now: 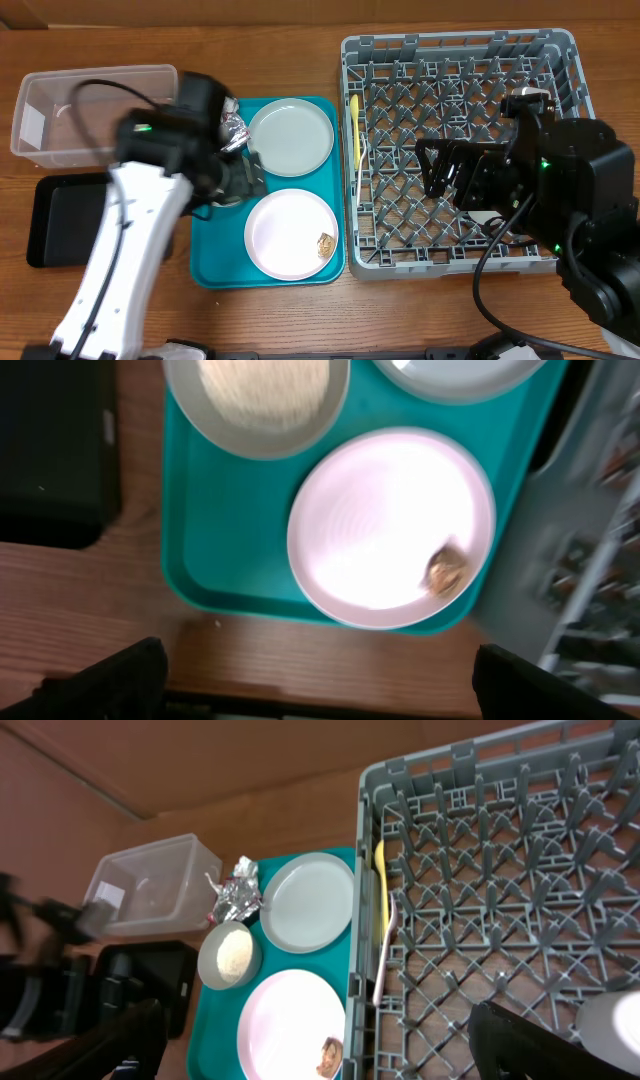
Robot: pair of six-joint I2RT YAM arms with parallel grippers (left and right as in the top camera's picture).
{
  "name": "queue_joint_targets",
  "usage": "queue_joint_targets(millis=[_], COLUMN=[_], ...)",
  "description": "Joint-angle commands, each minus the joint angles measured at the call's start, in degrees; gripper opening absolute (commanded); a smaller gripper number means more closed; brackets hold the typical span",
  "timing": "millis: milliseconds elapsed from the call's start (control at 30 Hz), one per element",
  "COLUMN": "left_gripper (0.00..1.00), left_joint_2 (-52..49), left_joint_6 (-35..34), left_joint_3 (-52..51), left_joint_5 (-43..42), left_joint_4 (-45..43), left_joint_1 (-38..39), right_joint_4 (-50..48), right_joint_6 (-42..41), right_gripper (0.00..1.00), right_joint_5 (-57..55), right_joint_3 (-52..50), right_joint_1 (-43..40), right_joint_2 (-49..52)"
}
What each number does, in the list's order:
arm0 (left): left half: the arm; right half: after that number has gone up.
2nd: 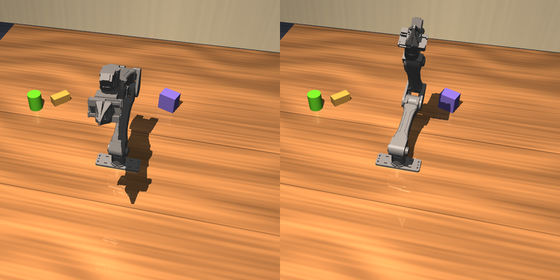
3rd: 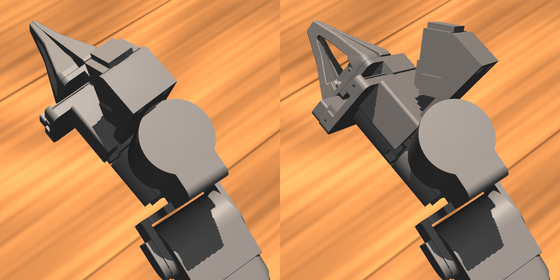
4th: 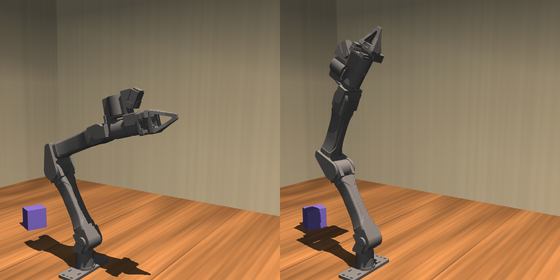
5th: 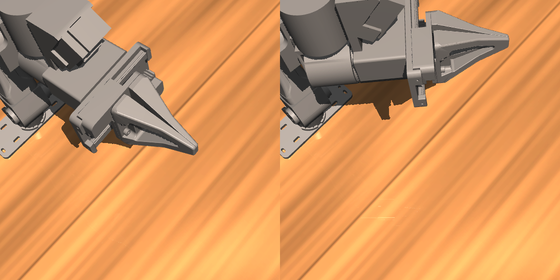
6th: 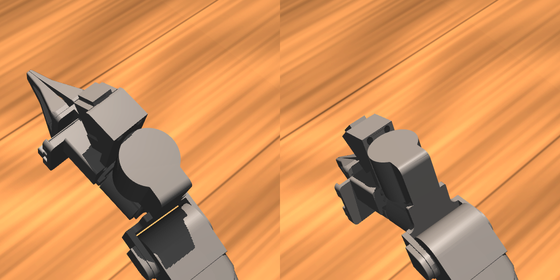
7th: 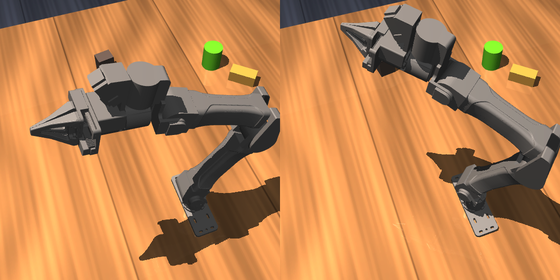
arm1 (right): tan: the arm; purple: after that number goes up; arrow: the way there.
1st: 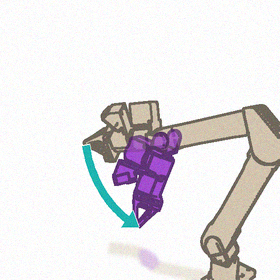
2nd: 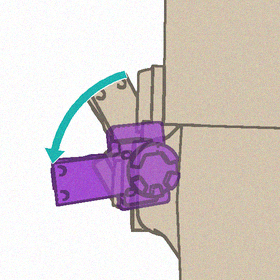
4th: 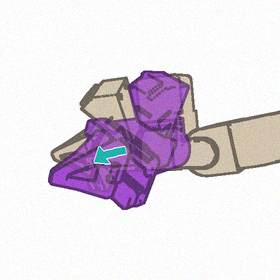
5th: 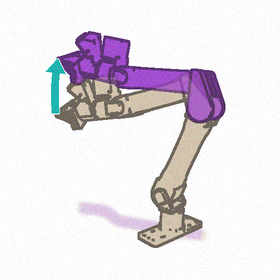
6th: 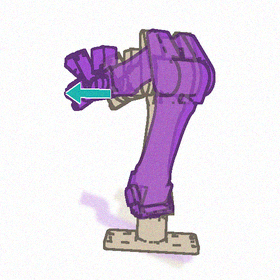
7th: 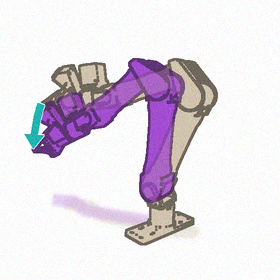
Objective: Sort waste into correct bins and load items into the dishwasher rack
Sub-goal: 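Reach the left gripper to the pink plate and grasp its rim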
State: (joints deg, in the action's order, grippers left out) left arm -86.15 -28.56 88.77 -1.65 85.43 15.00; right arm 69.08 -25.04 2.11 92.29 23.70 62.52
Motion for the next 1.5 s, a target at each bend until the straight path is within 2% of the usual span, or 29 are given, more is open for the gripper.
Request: queue_joint_targets(millis=[0, 67, 200, 300, 433, 533, 567, 767, 800, 900, 933, 967, 1133, 1167, 1467], left_gripper=[0.98, 1.00, 0.91, 0.90, 0.82, 0.46, 0.44, 0.62, 0.68, 0.70, 0.67, 0.54, 0.08, 0.04, 0.04], left_joint_2=[-3.6, -5.4, -7.5, -7.7, -7.7, -7.9, -8.1, -8.5, -8.5, -8.5, -8.5, -8.5, -8.5, -8.5, -8.5], left_joint_6=[-5.2, -7.3, -7.2, -7.1, -4.8, -4.3, -4.3, -6.8, -6.8, -6.8, -6.8, -6.8, -6.8, -6.5, -5.9], left_joint_3=[-6.9, -11.3, -19.3, -23.9, -28.2, -29.8, -30.2, -35.6, -36.3, -37.9, -38.2, -38.6, -38.6, -38.6, -38.2], left_joint_5=[3.8, 2.3, -2.9, -5.5, -4.9, -1.8, -0.9, -0.5, -0.3, 1.7, 1.9, 2.1, 2.1, 2.1, 2.2], left_joint_4=[-1.2, -2.9, -8.3, -12.6, -18.3, -21.0, -22.0, -26.5, -27.1, -29.3, -30.1, -31.4, -32.4, -32.4, -31.5], left_joint_1=[4.0, 4.2, 3.3, 3.0, 3.0, 3.0, 3.0, 3.0, 3.0, 3.0, 3.0, 3.0, 3.0, 3.0, 3.0], right_joint_4=[1.3, 2.6, 4.5, 5.1, 4.9, 4.8, 4.8, 5.2, 5.2, 5.2, 5.2, 5.2, 5.2, 5.2, 5.2], right_joint_6=[-0.5, -0.5, -0.5, -0.5, -0.5, -0.5, -0.5, -0.5, -0.5, -0.5, -0.5, -0.5, -0.5, -0.5, -0.5], right_gripper=[1.00, 1.00, 1.00, 1.00, 1.00, 1.00, 1.00, 1.00, 1.00, 1.00, 1.00, 1.00, 1.00, 1.00, 1.00], right_joint_5=[-0.5, -0.5, -0.9, -1.1, -1.1, -1.1, -1.1, -1.1, -1.1, -1.2, -1.2, -1.1, -1.1, -1.1, -1.1], right_joint_3=[0.4, 0.4, 0.4, 0.4, 0.4, 0.4, 0.4, 0.4, 0.4, 0.4, 0.4, 0.4, 0.4, 0.4, 0.4], right_joint_1=[-0.2, -0.2, -0.2, -0.2, -0.2, -0.2, -0.2, -0.2, -0.2, -0.2, -0.2, -0.2, -0.2, -0.2, -0.2], right_joint_2=[0.0, 0.2, 0.7, 1.0, 1.4, 1.6, 1.6, 1.6, 1.6, 1.6, 1.6, 1.6, 1.6, 1.6, 1.6])
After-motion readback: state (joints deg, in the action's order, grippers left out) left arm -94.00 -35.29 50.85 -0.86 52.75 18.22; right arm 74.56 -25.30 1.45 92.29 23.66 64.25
